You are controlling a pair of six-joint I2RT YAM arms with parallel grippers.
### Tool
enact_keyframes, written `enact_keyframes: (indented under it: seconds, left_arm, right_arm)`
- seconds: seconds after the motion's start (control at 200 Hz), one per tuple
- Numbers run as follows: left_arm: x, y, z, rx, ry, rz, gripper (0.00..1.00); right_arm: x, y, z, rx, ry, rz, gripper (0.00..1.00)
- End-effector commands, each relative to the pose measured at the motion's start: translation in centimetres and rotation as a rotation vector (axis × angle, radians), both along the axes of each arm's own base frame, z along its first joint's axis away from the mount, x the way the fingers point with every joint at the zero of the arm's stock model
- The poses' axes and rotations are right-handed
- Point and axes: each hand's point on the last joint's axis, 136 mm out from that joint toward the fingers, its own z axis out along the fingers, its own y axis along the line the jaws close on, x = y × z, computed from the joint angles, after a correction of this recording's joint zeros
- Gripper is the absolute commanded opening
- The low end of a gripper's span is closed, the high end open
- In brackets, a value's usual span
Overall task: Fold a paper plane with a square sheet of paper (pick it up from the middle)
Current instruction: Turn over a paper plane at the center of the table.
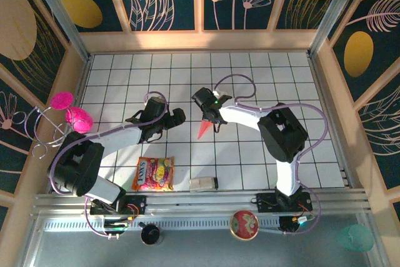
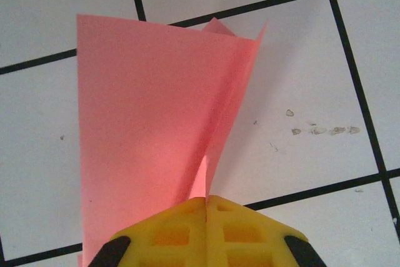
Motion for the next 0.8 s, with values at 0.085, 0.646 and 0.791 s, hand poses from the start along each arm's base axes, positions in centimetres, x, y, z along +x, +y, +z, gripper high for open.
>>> enact_keyframes:
  seconds: [0.085,0.646,0.791]
  left_arm:
    - [0.8,0.3,1.7,-0.047,-0.051,0.051,0.98]
    - [-0.1,-0.3,3.0,-0.307,-0.092,0.090,0.91]
    - [-0.2,-1.8,2.2,-0.342,-0.045,0.037,0.84]
  right_arm:
    - [1.9,1.3,3.7,0.159,-0.085,0.089,0.00]
    - [0.4,7.2,6.2,0.815,-0.080,0.535,0.00]
    - [-0.7,6.1,3.6,0.805,-0.038,0.503,0.00]
